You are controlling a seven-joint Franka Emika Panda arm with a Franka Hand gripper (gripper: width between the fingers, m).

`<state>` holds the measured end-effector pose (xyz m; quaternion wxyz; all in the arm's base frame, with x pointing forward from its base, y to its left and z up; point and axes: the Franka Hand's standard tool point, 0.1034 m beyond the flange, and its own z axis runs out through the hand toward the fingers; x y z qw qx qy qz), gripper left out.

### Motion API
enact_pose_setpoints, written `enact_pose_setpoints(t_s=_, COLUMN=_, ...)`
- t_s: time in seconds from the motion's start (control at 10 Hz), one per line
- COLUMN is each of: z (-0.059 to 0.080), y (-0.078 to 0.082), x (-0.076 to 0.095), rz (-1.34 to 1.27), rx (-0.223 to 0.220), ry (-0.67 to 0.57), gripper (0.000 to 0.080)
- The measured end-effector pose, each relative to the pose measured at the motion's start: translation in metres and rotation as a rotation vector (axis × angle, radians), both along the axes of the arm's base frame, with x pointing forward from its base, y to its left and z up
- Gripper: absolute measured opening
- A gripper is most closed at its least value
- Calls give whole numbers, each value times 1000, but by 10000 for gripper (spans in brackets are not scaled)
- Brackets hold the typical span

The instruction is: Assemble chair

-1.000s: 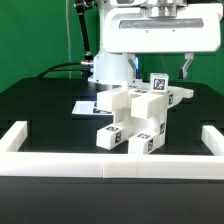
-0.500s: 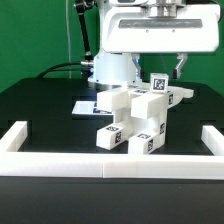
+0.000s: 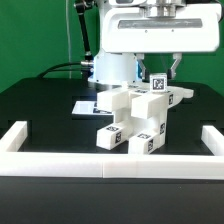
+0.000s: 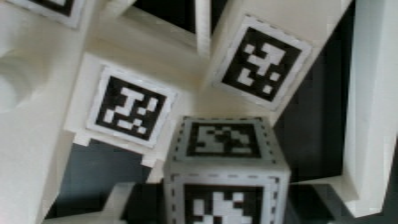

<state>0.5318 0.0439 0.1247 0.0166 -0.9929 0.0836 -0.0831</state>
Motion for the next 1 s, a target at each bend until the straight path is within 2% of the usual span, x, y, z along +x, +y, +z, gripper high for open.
enact_pose_setpoints(t_s=0.5, z=-1, y=-1, x=0, rz=-400, rx=69, ry=10, gripper=287)
enact_pose_setpoints(t_s=1.0, z=0, y=1, x=4, rz=-574, rx=98, ry=-17, gripper=287)
